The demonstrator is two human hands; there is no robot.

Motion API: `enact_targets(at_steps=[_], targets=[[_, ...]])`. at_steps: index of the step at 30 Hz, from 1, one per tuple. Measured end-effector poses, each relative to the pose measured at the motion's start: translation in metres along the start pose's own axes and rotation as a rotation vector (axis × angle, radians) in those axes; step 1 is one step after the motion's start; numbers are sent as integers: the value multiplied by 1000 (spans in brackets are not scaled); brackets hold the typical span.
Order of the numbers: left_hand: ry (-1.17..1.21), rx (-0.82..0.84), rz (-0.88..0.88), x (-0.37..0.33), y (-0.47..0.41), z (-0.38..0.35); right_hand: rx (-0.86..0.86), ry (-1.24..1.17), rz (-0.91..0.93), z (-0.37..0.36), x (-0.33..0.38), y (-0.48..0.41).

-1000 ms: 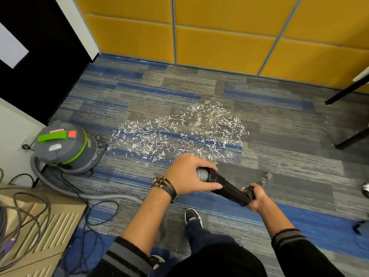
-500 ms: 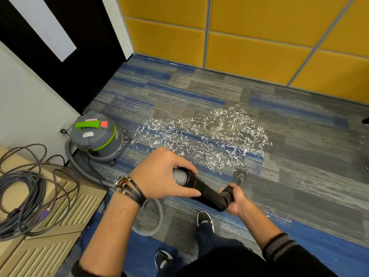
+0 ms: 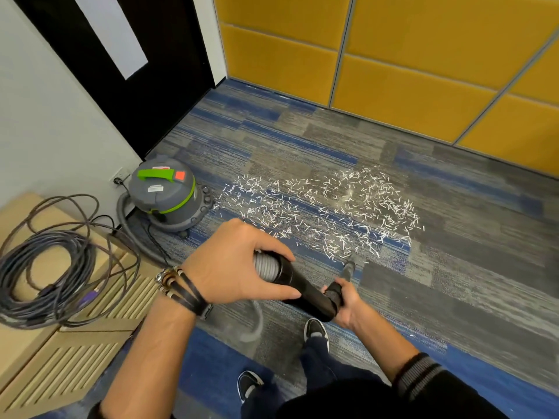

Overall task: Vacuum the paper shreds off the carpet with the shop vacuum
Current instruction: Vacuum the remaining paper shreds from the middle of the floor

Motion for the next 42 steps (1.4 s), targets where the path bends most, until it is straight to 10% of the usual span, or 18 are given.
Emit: enact_targets(at_steps=[42], targets=[[-88,-121,-128,60,85,90,-25,272,46,-88,-102,-11]])
Point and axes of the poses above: each hand's wrist, its own y-axis away from the middle knuckle, its own z-axis out of the back of the hand, x = y × z, the point moved 8 cm from there along -y, towards the middle knuckle, and after that the axes turned 6 degrees about z, right-handed, at the moved point
